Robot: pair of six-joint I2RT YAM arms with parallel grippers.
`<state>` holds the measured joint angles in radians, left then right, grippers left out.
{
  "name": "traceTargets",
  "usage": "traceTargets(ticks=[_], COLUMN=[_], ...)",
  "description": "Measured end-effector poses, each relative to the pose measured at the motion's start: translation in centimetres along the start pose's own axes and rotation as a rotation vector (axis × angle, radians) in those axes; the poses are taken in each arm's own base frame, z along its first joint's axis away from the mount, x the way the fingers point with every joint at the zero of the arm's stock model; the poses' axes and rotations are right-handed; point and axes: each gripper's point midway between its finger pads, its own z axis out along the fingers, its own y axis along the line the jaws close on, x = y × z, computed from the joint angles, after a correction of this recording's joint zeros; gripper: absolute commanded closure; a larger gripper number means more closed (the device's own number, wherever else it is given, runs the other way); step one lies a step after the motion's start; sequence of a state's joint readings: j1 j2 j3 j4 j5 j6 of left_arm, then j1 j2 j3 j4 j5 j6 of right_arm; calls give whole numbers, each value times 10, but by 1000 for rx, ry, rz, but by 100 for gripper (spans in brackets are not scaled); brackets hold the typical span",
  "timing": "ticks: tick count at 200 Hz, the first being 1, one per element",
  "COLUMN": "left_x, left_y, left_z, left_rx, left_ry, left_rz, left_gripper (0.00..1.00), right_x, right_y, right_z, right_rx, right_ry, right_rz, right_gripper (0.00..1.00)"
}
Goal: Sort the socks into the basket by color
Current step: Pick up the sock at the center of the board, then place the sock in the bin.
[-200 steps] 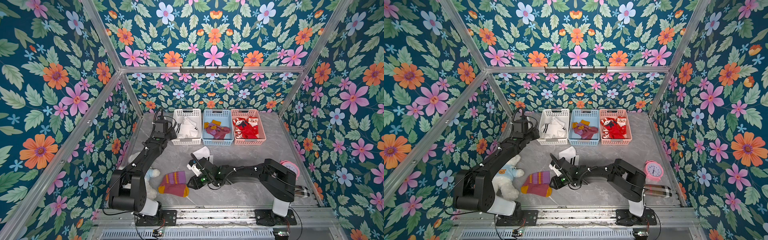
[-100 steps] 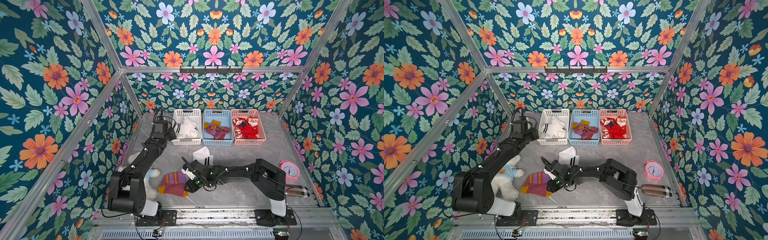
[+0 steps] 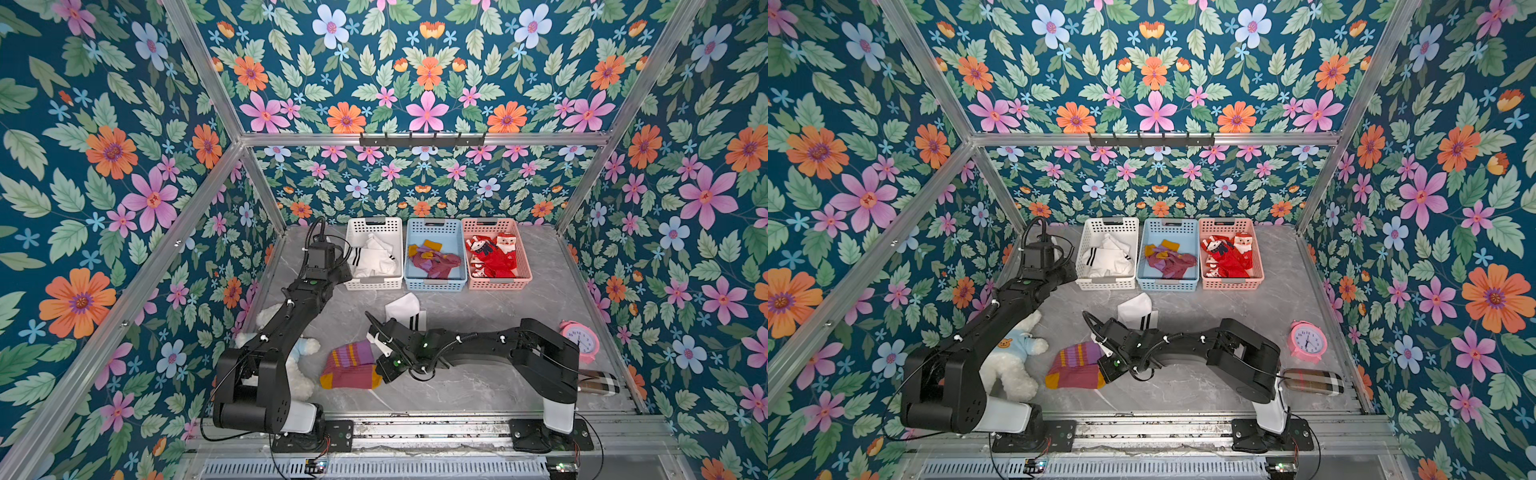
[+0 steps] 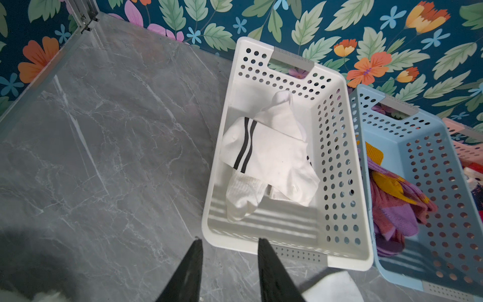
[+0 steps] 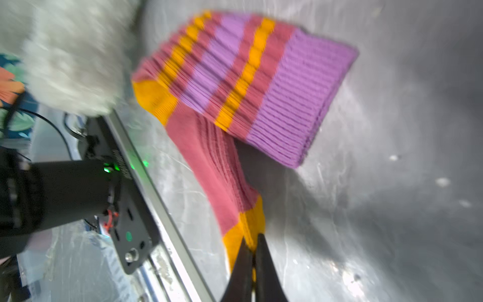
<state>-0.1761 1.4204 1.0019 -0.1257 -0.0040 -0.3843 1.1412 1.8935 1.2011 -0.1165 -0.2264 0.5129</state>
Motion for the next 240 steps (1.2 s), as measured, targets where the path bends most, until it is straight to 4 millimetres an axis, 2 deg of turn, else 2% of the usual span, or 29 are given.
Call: traceTargets(ticks=[33, 88, 162, 188, 221, 240], left_x=[-1, 4, 20, 22, 25, 31], left_y=[-1, 1, 0, 0, -1, -1], left_z=[-4, -8, -14, -18, -21, -20], left_rx=[7, 12, 47, 57, 76, 84], left_ry=[-8, -10, 10, 6, -1, 11], left_rz=[0, 0, -2, -3, -7, -10], left_gripper=[62, 62, 62, 62, 62, 62], right_x=[-45, -130, -228, -264, -302, -325], right_y=[3, 7, -25, -48, -72, -94], right_z=[-50, -164, -292, -319, -331, -345], right_rx=[5, 21, 102, 154, 207, 257], right_ry=[-130, -394, -675, -749, -782, -820], right_rz=[-19, -88, -106, -99, -105, -92], right_gripper=[100, 100, 100, 100, 100, 100])
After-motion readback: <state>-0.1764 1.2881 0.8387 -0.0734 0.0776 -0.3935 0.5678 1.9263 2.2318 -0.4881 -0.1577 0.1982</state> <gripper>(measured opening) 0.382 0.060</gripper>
